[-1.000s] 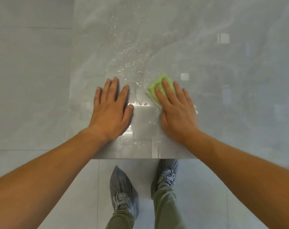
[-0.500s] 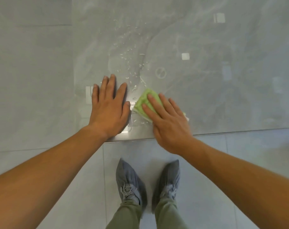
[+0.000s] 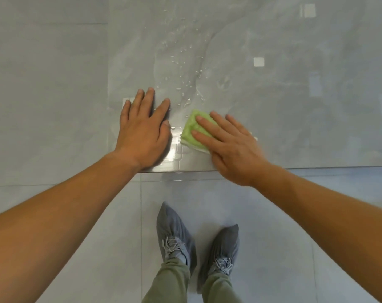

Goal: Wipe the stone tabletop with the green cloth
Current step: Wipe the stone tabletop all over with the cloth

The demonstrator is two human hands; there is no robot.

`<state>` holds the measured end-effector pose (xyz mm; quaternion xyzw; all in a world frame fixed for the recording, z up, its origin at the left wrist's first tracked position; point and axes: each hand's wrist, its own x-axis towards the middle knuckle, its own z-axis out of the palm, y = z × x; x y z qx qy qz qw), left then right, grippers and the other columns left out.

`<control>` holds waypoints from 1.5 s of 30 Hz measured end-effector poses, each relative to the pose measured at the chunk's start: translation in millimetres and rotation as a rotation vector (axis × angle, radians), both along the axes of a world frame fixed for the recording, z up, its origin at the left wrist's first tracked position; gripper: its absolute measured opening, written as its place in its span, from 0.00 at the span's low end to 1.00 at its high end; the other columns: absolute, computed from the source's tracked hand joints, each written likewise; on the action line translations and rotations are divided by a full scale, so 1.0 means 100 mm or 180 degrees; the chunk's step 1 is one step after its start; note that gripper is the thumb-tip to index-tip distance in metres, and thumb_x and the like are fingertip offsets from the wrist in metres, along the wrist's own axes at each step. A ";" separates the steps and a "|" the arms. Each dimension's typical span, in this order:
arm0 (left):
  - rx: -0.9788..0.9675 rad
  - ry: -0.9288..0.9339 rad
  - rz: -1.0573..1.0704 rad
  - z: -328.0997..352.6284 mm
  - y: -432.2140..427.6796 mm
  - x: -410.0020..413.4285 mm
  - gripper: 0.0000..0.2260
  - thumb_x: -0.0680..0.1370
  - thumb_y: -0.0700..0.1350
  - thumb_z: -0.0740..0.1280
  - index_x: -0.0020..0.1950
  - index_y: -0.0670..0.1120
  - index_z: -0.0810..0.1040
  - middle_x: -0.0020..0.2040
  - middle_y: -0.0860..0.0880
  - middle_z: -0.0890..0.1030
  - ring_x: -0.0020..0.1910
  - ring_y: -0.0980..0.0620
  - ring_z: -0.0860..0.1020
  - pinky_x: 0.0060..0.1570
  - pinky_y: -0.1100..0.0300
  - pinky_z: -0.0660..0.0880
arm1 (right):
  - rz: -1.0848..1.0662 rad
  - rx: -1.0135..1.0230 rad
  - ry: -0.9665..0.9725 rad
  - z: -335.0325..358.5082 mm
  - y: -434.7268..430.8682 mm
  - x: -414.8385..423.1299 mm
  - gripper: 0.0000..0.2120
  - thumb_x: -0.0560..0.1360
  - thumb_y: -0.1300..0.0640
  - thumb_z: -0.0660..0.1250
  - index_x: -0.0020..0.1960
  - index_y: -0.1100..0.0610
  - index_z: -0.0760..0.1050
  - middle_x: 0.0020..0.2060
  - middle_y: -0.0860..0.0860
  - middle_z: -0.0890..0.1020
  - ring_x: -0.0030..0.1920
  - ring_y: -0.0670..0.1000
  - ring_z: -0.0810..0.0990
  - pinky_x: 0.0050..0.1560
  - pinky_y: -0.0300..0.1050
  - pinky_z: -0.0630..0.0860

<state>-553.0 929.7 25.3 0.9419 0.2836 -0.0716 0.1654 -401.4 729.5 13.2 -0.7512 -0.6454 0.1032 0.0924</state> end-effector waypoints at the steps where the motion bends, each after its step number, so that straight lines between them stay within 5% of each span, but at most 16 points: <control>1: -0.0002 -0.0027 0.0007 0.01 0.01 0.00 0.26 0.81 0.55 0.47 0.80 0.52 0.59 0.82 0.42 0.52 0.81 0.43 0.47 0.77 0.45 0.42 | -0.0076 0.0024 0.0005 0.00 0.07 0.11 0.28 0.77 0.57 0.59 0.76 0.49 0.65 0.78 0.51 0.61 0.78 0.60 0.58 0.76 0.61 0.56; 5: -0.0033 -0.0084 0.0089 0.05 0.03 0.01 0.26 0.81 0.55 0.48 0.78 0.52 0.63 0.81 0.42 0.56 0.80 0.42 0.51 0.77 0.44 0.45 | -0.0923 0.0139 0.0118 0.01 0.29 -0.06 0.25 0.79 0.53 0.57 0.76 0.49 0.64 0.78 0.51 0.61 0.78 0.60 0.57 0.76 0.62 0.55; 11: 0.0078 0.0124 -0.0112 0.09 0.10 0.07 0.25 0.83 0.57 0.47 0.79 0.52 0.60 0.81 0.41 0.53 0.80 0.42 0.47 0.77 0.43 0.42 | 0.0523 -0.0015 -0.0040 0.04 0.11 0.13 0.23 0.82 0.51 0.58 0.76 0.49 0.65 0.78 0.52 0.62 0.78 0.61 0.59 0.76 0.62 0.57; 14: 0.0119 0.0281 -0.0285 0.05 0.19 0.10 0.27 0.83 0.59 0.46 0.81 0.52 0.52 0.82 0.42 0.43 0.80 0.43 0.38 0.77 0.43 0.36 | -0.0379 0.0000 -0.0154 0.04 0.47 0.61 0.23 0.81 0.53 0.57 0.76 0.52 0.66 0.77 0.55 0.63 0.75 0.65 0.62 0.74 0.64 0.59; 18: 0.0092 0.0263 -0.0195 0.05 0.39 0.28 0.30 0.81 0.62 0.43 0.82 0.51 0.47 0.82 0.43 0.40 0.80 0.42 0.36 0.76 0.42 0.35 | -0.1559 -0.0112 -0.0094 0.06 0.87 0.59 0.25 0.83 0.49 0.50 0.79 0.49 0.58 0.80 0.53 0.55 0.79 0.62 0.53 0.77 0.61 0.51; 24: 0.0267 0.0337 -0.0226 0.00 0.75 0.71 0.30 0.82 0.61 0.44 0.82 0.50 0.44 0.81 0.41 0.39 0.79 0.41 0.36 0.76 0.41 0.36 | 0.0234 -0.0336 -0.0241 0.10 0.59 0.71 0.25 0.82 0.51 0.53 0.79 0.51 0.59 0.79 0.54 0.57 0.78 0.62 0.55 0.76 0.61 0.54; 29: 0.0357 0.0419 -0.0313 -0.10 1.01 0.88 0.31 0.81 0.63 0.42 0.82 0.51 0.41 0.81 0.42 0.38 0.79 0.40 0.35 0.76 0.40 0.35 | -0.1678 -0.0315 -0.0286 0.06 1.30 1.29 0.26 0.82 0.50 0.50 0.80 0.51 0.54 0.80 0.55 0.53 0.78 0.64 0.54 0.75 0.63 0.54; 31: 0.0347 0.0374 -0.0317 -0.12 1.01 0.86 0.31 0.81 0.63 0.42 0.82 0.51 0.42 0.82 0.42 0.39 0.79 0.40 0.35 0.76 0.40 0.36 | -0.1792 -0.0280 -0.0220 0.04 1.35 1.15 0.26 0.83 0.49 0.49 0.80 0.50 0.53 0.80 0.54 0.52 0.79 0.63 0.51 0.76 0.62 0.52; 38: 0.0270 0.0341 -0.0220 -0.06 0.99 0.90 0.30 0.81 0.62 0.48 0.81 0.51 0.49 0.82 0.41 0.44 0.80 0.40 0.40 0.76 0.40 0.39 | 0.0019 -0.0398 -0.0176 0.10 0.90 1.10 0.25 0.81 0.52 0.52 0.79 0.51 0.60 0.79 0.53 0.57 0.79 0.61 0.55 0.76 0.62 0.55; 42: 0.0347 0.0025 -0.0265 0.01 1.12 0.98 0.24 0.81 0.59 0.55 0.73 0.49 0.63 0.77 0.39 0.58 0.78 0.38 0.53 0.76 0.41 0.45 | -0.1162 -0.0275 -0.0212 0.08 1.55 1.73 0.25 0.81 0.52 0.51 0.79 0.50 0.58 0.80 0.54 0.56 0.78 0.64 0.56 0.75 0.63 0.54; 45: 0.0339 -0.0126 -0.0210 0.01 1.26 1.12 0.23 0.81 0.57 0.57 0.71 0.45 0.65 0.77 0.39 0.58 0.78 0.39 0.53 0.76 0.42 0.45 | -0.1418 -0.0189 -0.0182 0.03 1.68 1.60 0.26 0.82 0.50 0.50 0.79 0.49 0.57 0.80 0.53 0.54 0.78 0.63 0.54 0.77 0.61 0.52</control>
